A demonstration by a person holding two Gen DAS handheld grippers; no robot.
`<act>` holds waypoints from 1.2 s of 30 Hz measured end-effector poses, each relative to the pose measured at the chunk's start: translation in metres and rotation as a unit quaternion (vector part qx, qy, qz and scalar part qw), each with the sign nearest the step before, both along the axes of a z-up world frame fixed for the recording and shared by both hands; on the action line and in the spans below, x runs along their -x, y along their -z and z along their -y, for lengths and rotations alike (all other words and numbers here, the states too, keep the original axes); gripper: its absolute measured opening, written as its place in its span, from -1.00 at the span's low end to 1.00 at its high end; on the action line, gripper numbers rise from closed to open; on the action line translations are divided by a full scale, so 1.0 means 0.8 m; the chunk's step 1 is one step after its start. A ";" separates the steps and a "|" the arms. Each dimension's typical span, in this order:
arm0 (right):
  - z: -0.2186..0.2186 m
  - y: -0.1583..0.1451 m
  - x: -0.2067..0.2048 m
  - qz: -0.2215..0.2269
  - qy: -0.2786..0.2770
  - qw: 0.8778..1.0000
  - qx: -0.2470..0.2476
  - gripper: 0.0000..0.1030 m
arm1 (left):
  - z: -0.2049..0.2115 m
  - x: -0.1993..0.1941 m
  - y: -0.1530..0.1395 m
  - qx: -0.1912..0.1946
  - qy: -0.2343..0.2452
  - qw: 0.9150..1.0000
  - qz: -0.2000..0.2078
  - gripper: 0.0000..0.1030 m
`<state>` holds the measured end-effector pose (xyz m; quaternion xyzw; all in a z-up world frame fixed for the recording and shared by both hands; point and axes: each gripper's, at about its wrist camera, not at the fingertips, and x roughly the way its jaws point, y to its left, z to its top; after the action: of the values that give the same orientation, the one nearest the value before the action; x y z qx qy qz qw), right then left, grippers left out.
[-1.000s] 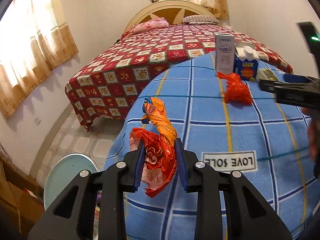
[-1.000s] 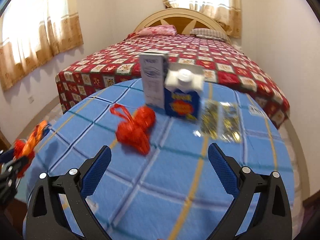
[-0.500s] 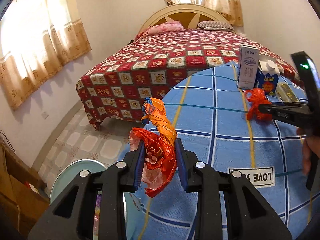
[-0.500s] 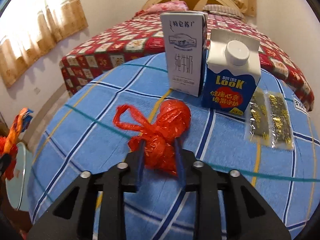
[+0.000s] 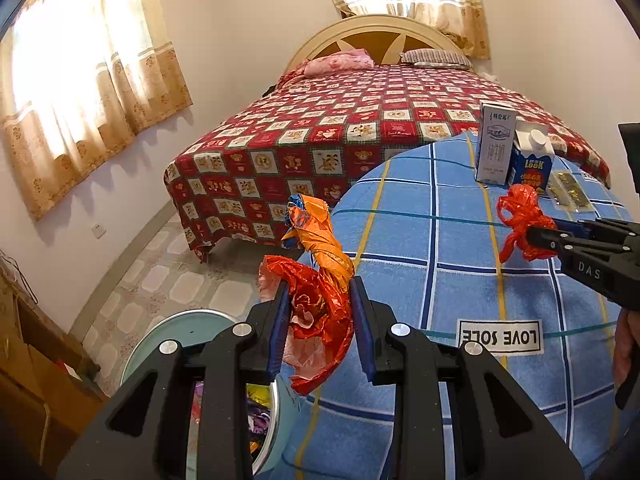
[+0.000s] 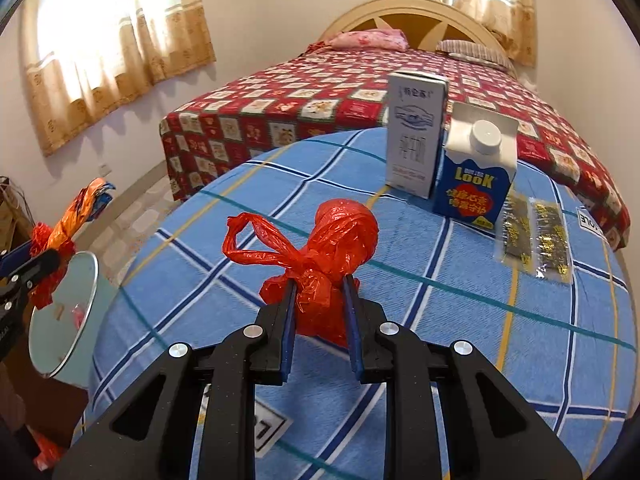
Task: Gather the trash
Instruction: 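Carry the foil wrapper and red bag over the blue bin and open both tools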
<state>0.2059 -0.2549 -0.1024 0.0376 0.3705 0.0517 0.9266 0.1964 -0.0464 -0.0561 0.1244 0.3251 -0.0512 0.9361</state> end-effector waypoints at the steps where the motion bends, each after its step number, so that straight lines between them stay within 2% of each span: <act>1: -0.003 -0.001 0.002 0.001 -0.003 1.000 -0.001 -0.56 | 0.000 0.001 0.000 -0.001 0.000 1.000 0.000 -0.43; 15: -0.050 -0.009 0.024 0.016 -0.043 0.999 -0.010 -0.56 | -0.047 0.024 -0.002 -0.010 -0.019 1.000 -0.003 -0.43; 36: -0.149 -0.021 0.047 0.039 -0.123 0.992 0.004 -0.56 | -0.130 0.050 0.006 -0.024 -0.072 0.997 -0.009 -0.43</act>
<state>0.1686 -0.1357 -0.0853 -0.0134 0.3359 0.1651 0.9272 0.1562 0.0577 -0.0612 0.1223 0.3425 0.0227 0.9312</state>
